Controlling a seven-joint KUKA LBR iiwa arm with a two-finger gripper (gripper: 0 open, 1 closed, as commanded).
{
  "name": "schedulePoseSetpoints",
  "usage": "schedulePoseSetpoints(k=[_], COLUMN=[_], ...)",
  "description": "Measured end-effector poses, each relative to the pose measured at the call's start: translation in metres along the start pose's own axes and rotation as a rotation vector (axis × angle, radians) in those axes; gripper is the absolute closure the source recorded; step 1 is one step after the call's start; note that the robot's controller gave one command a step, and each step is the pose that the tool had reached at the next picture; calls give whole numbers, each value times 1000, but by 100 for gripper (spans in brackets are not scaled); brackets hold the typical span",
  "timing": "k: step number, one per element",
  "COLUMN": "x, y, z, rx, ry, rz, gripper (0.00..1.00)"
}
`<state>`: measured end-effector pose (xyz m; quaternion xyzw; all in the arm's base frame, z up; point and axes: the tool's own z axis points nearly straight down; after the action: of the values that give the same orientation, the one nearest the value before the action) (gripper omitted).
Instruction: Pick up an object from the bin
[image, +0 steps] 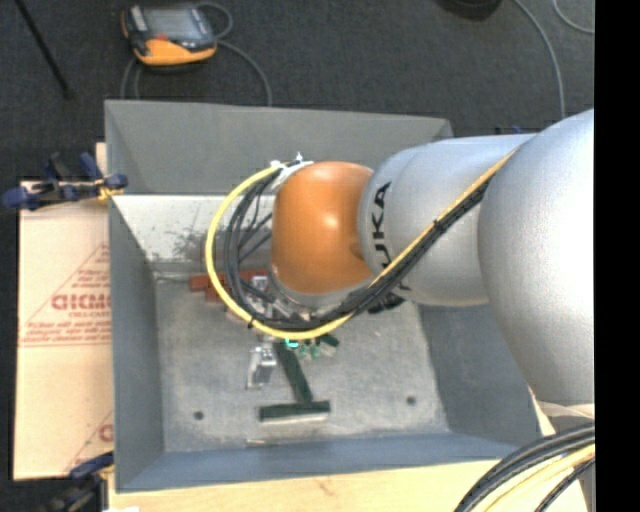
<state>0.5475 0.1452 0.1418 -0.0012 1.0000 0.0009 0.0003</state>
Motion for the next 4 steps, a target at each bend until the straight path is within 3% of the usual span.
schedulePoseSetpoints(k=[1, 2, 3, 4], x=[-1, 24, 43, 24], y=[0, -15, -53, -89], z=[-1, 29, 66, 64], rx=[0, -1, 0, 0], ry=[-2, -12, 2, 4], rz=[3, -106, -159, -306], gripper=[0, 0, 0, 100])
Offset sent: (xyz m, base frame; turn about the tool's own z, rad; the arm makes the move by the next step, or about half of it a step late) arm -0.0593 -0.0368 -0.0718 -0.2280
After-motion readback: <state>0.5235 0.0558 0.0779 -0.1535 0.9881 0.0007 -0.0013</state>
